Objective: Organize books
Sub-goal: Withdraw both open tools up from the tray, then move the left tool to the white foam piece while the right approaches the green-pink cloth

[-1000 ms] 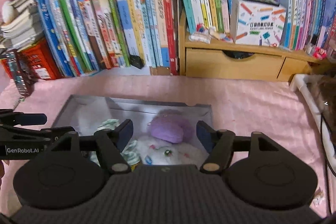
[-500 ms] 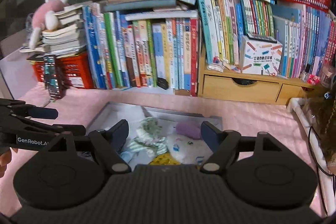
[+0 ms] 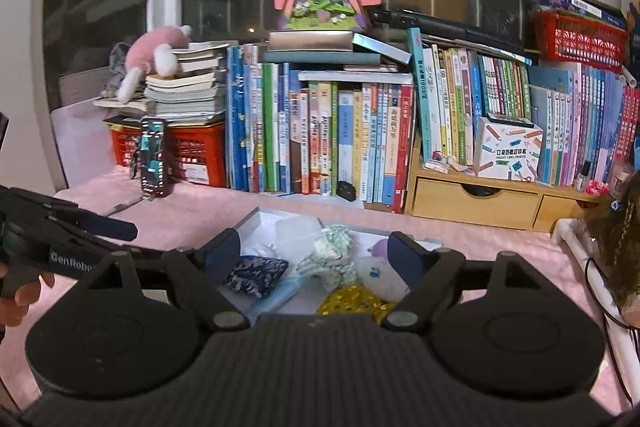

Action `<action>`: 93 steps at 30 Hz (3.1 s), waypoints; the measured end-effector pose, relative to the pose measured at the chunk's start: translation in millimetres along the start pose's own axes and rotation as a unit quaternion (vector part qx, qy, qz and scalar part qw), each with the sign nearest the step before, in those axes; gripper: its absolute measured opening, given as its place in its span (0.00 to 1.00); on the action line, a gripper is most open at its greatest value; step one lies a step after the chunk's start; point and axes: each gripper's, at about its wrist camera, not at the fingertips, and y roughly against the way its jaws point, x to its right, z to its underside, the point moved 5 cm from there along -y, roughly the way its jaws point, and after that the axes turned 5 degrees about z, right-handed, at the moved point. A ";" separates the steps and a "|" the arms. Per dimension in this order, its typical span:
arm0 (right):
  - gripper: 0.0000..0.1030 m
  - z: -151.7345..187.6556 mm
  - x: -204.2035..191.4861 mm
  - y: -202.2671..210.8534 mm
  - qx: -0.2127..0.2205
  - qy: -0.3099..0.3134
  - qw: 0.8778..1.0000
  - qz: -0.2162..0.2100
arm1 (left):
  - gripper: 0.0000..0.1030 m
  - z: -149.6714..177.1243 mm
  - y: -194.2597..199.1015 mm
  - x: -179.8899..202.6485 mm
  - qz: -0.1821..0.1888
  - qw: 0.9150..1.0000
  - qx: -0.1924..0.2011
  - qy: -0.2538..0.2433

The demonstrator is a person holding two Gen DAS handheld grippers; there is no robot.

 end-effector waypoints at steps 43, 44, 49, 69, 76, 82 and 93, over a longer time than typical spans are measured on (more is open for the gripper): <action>0.96 103.8 -49.1 4.0 -0.024 0.037 0.999 -0.004 | 0.87 119.4 6.7 -42.0 -0.088 0.995 0.020 0.046; 0.96 104.3 -49.8 3.4 -0.025 0.037 0.999 -0.004 | 0.87 119.9 6.3 -42.0 -0.088 0.995 0.020 0.046; 0.96 105.7 -52.2 -0.4 -0.027 0.032 0.999 -0.001 | 0.87 121.5 1.4 -43.4 -0.095 0.994 0.016 0.048; 0.96 107.0 -57.6 -11.6 -0.037 0.032 0.999 0.006 | 0.87 124.5 -12.9 -48.4 -0.108 0.993 0.005 0.056; 0.96 108.5 -60.4 -19.1 -0.049 0.036 0.998 0.007 | 0.87 124.4 -18.2 -51.4 -0.110 0.992 0.001 0.065; 0.95 109.3 -65.3 -23.5 -0.054 0.047 0.997 0.001 | 0.82 123.1 -20.7 -53.6 -0.106 0.992 0.000 0.073; 0.84 108.4 -75.2 -32.2 -0.064 0.070 0.995 -0.003 | 0.75 118.6 -25.7 -53.9 -0.100 0.992 0.001 0.077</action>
